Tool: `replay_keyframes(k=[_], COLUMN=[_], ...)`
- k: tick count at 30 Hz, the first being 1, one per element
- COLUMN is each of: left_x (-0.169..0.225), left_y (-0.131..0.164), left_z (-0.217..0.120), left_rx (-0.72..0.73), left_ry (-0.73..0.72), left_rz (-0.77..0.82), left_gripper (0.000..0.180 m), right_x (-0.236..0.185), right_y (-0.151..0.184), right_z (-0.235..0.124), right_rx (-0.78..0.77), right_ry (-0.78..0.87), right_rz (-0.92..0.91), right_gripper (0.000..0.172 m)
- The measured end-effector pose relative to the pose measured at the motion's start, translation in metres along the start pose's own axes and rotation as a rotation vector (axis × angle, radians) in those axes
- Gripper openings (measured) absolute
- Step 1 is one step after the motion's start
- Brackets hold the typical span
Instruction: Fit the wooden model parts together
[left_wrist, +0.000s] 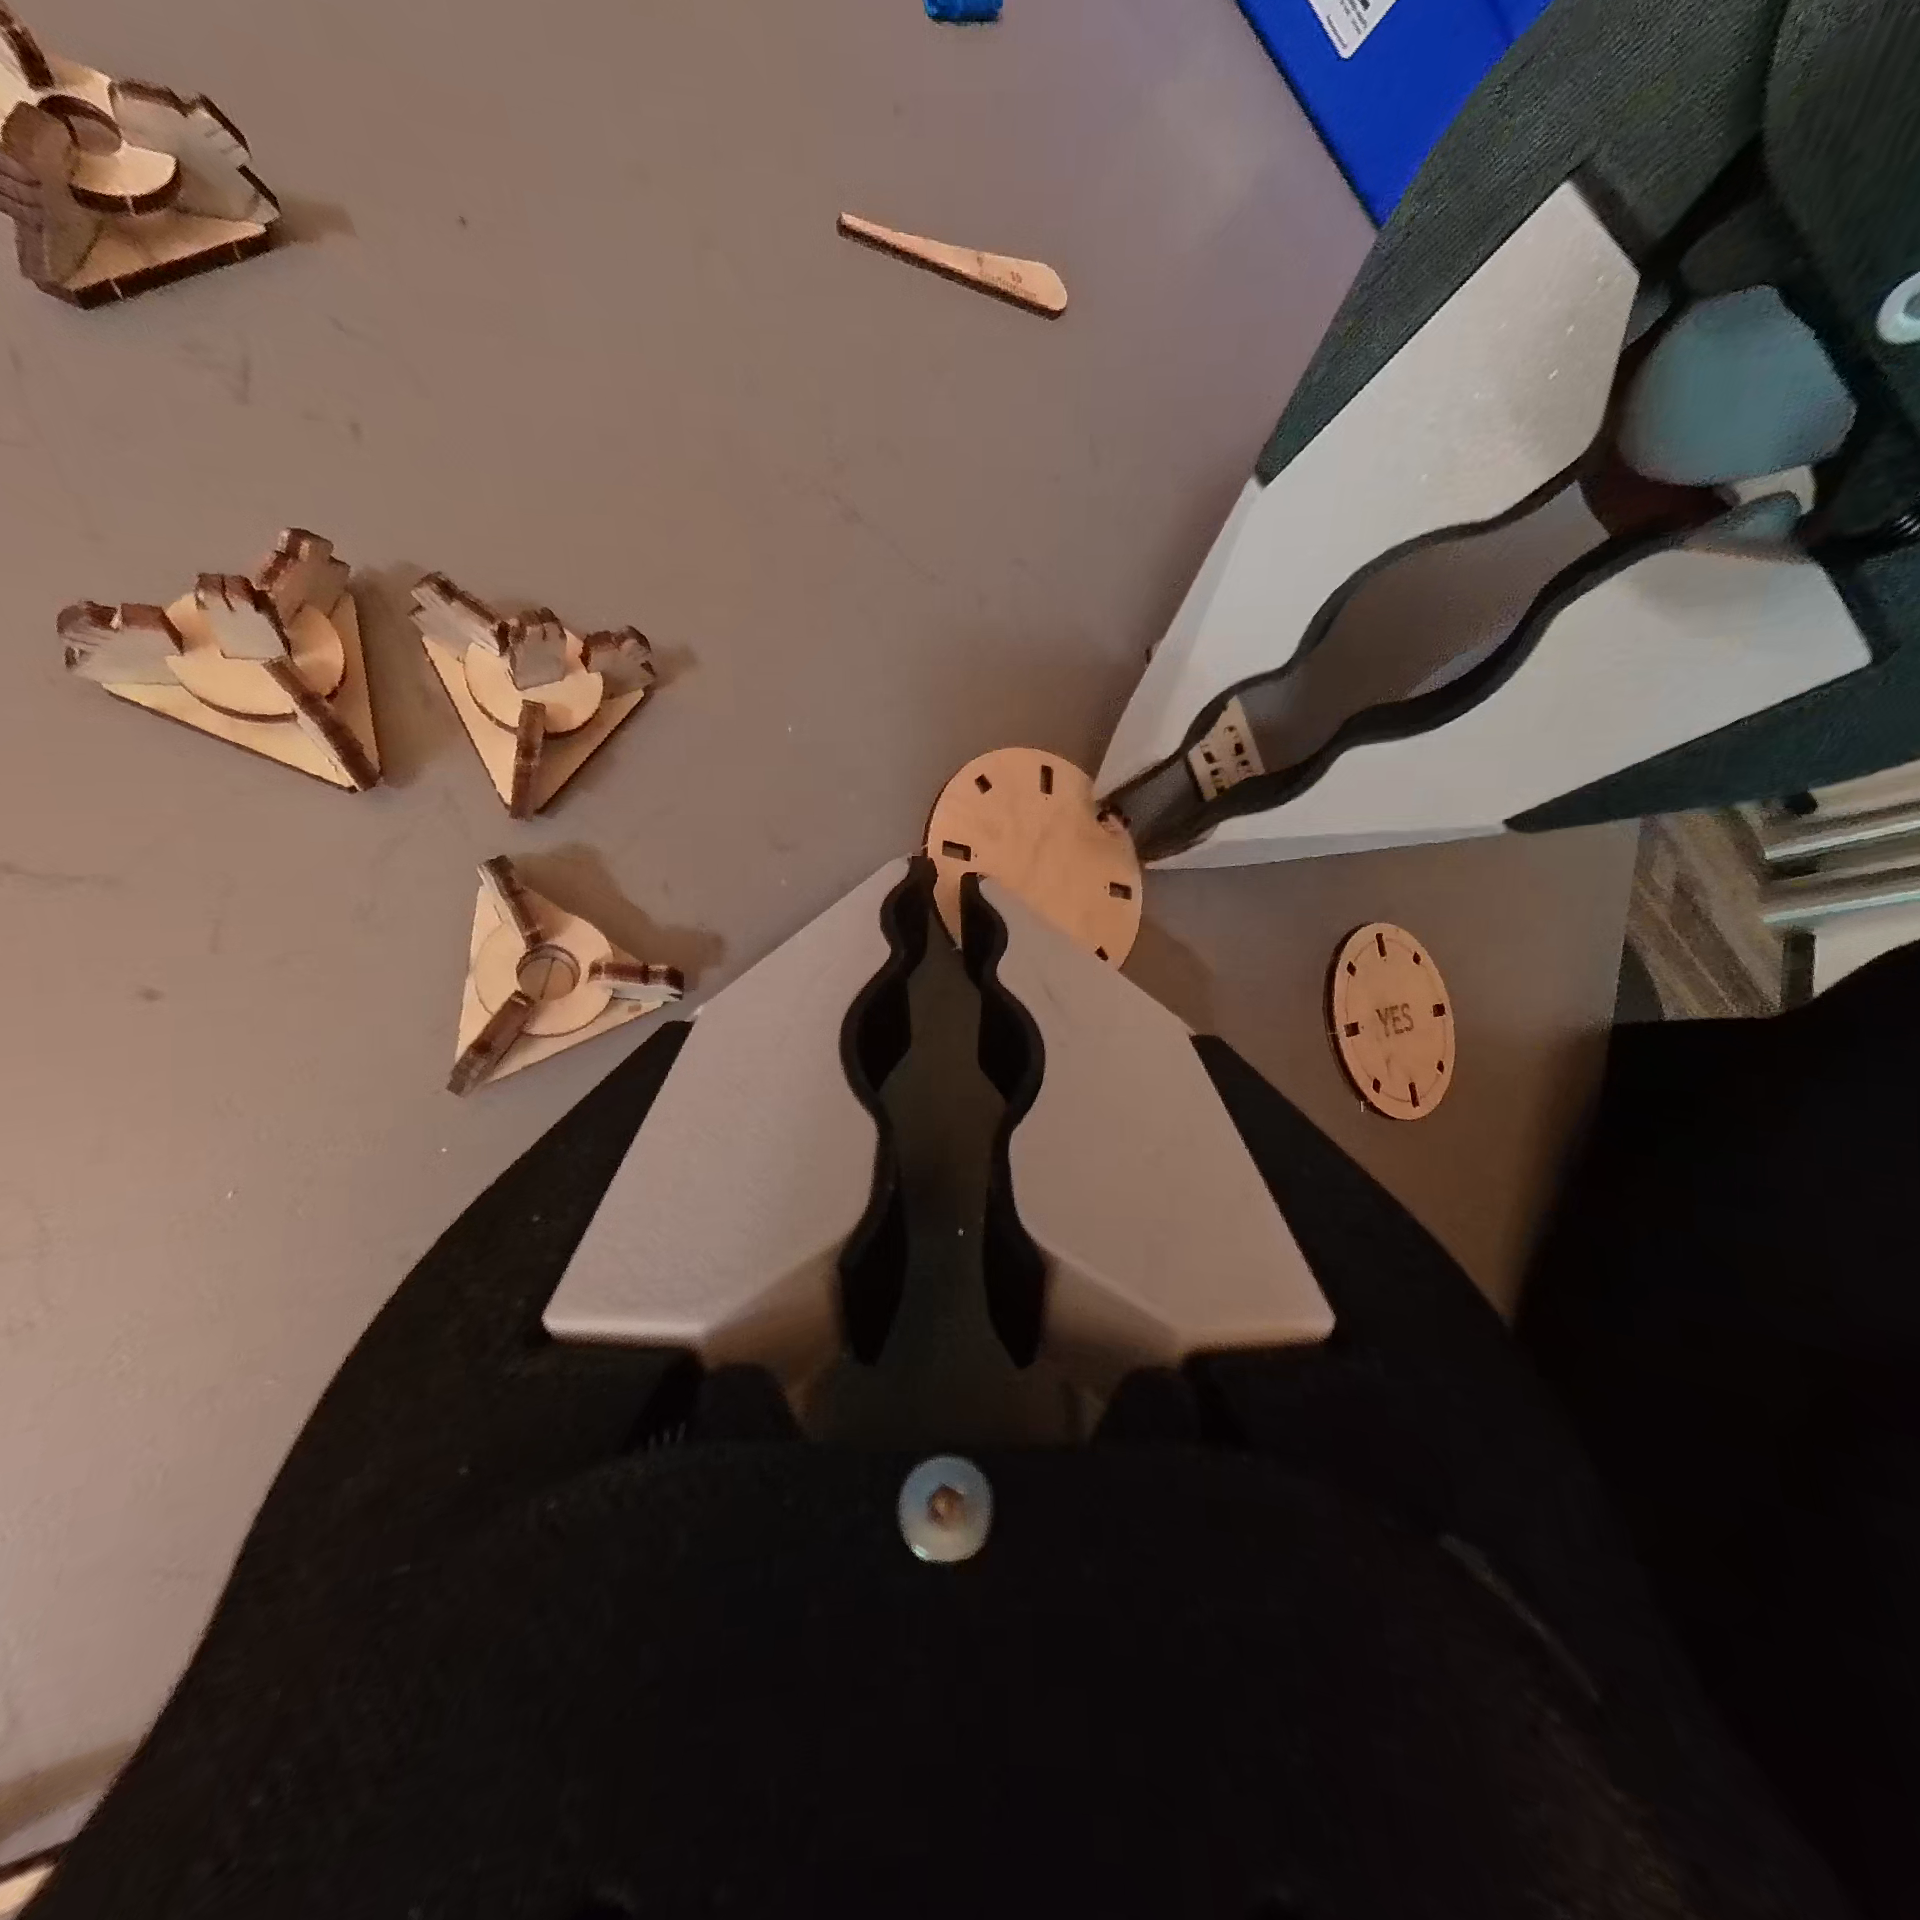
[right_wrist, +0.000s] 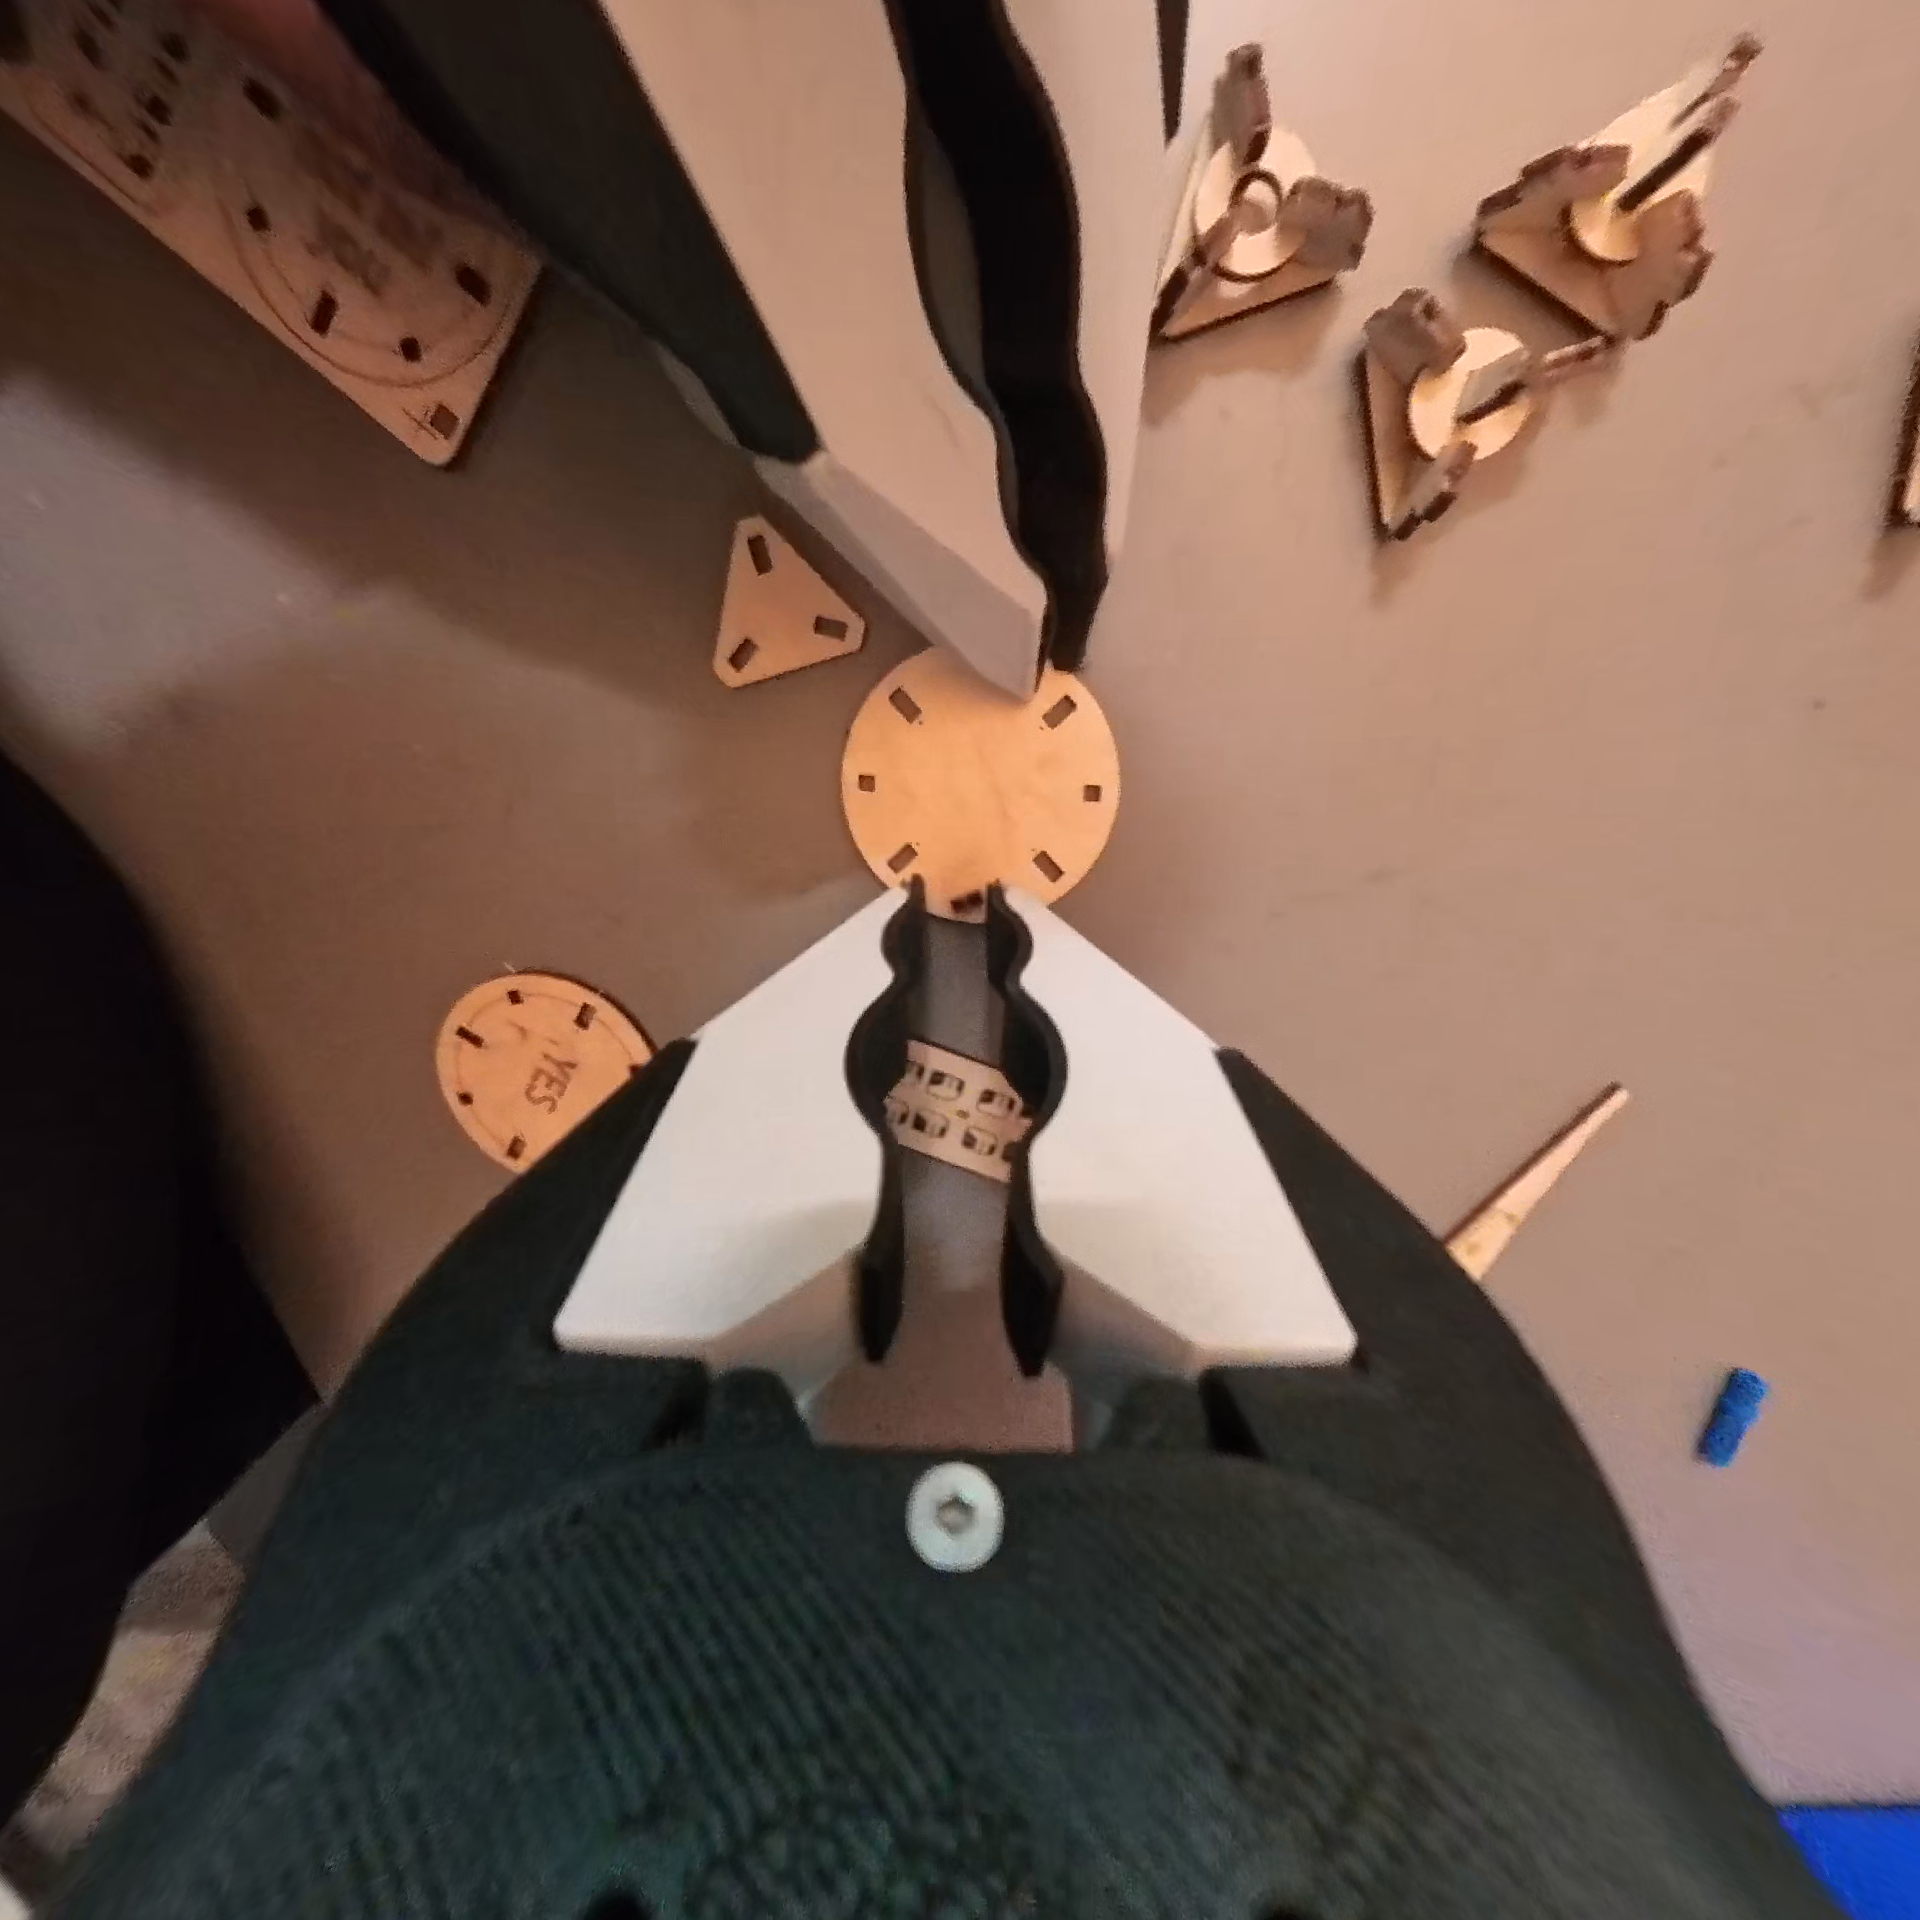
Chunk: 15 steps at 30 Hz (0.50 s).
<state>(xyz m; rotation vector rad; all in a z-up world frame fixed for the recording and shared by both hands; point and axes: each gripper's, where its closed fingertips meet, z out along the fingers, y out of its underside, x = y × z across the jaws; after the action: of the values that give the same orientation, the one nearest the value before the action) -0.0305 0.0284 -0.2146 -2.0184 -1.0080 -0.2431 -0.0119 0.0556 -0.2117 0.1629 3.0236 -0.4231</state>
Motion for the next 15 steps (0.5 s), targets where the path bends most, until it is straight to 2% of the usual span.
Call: replay_keyframes(k=[3, 8, 12, 15], left_x=[0.0, 0.0, 0.0, 0.001], left_y=[0.0, 0.0, 0.0, 0.0], left_z=[0.0, 0.0, 0.0, 0.0], left_rx=[0.0, 0.002, 0.005, 0.005], left_ry=[0.008, 0.013, 0.024, 0.024], left_rz=[-0.007, -0.011, -0.019, -0.016], left_gripper=[0.005, 0.005, 0.004, 0.005], right_x=[0.01, 0.024, 0.039, 0.041], right_y=[-0.004, -0.028, -0.036, -0.03], right_z=[-0.009, -0.028, -0.038, -0.032], right_rx=[0.075, 0.359, 0.525, 0.521], right_ry=[0.065, 0.118, 0.25, 0.323], right_rz=[-0.003, 0.061, 0.033, -0.006], right_gripper=[0.011, 0.003, 0.0, 0.0])
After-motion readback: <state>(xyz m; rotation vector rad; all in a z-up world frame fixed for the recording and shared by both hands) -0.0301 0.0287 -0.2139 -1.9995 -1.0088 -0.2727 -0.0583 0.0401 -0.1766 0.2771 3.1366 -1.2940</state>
